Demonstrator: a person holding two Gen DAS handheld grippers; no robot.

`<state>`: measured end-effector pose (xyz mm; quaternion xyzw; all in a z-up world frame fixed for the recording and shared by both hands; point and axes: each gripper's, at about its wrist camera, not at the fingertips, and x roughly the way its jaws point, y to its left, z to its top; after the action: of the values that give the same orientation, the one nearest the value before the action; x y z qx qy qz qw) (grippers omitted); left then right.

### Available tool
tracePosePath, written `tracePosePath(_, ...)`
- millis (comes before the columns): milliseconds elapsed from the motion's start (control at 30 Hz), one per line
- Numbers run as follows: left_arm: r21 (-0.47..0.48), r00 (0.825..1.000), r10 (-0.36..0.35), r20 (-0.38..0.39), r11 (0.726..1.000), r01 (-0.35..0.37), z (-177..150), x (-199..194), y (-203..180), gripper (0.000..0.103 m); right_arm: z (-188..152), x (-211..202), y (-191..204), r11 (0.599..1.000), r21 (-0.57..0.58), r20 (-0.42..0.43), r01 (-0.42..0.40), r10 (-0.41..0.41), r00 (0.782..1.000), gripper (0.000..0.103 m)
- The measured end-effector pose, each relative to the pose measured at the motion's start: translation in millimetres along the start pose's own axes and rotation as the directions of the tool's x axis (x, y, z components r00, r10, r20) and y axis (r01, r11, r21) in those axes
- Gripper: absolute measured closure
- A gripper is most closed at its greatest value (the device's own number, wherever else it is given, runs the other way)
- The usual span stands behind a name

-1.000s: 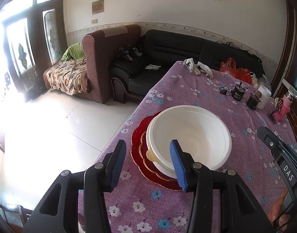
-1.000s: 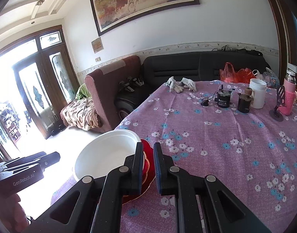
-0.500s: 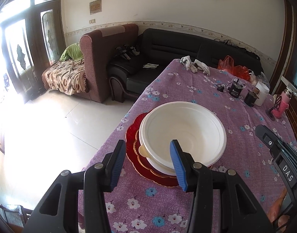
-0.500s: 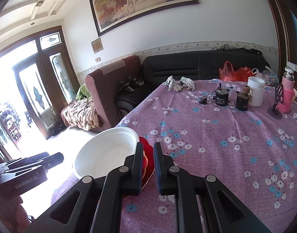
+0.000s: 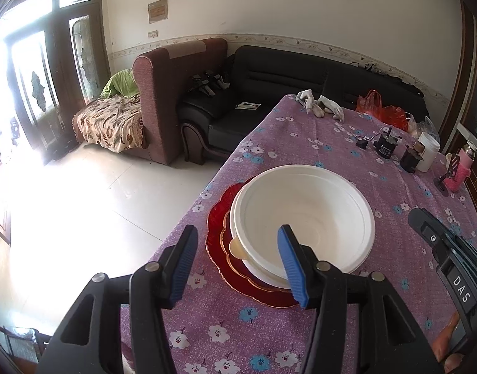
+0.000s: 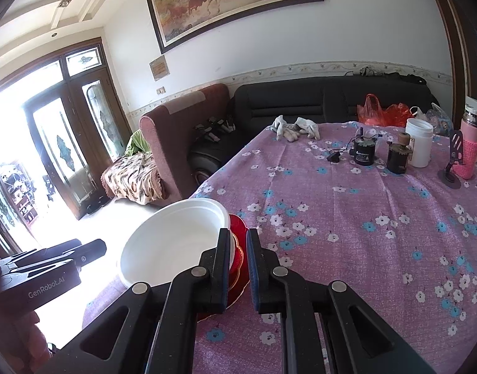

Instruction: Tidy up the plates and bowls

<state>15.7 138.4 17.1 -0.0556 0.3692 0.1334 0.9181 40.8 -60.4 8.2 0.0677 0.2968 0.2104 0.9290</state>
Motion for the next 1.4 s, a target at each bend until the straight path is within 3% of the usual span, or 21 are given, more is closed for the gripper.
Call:
tracePosePath(167,0.007,0.997,0.042,0.058,0.999,-0.042,-1,-4,1,0.040,-6,5,-3,0.999,0.015,-0.001,-0.051,0.051,0.999,0.091)
tracePosePath(733,-0.017,0.990,0.049,0.130,0.999,-0.047,-3,-15,2,0.027,-20,7,-3,0.995,0.024,0.012,-0.099,0.099,0.995,0.091)
tracePosePath(967,-0.038,0.980,0.059,0.192,0.998,-0.052,-9,-27,4,0.023,-29,-10,-1,0.991,0.026,0.110,-0.134,0.130,0.985,0.090)
tracePosePath(1100,-0.050,0.972,0.048,0.232,0.998,-0.037,-12,-36,4,0.021,-30,-19,-9,0.988,0.061,0.144,-0.142,0.132,0.981,0.062)
tracePosePath(1400,-0.044,0.966,0.035,0.255,0.999,-0.024,-19,-48,-1,0.016,-32,-32,-9,0.990,0.054,0.171,-0.132,0.121,0.978,0.061)
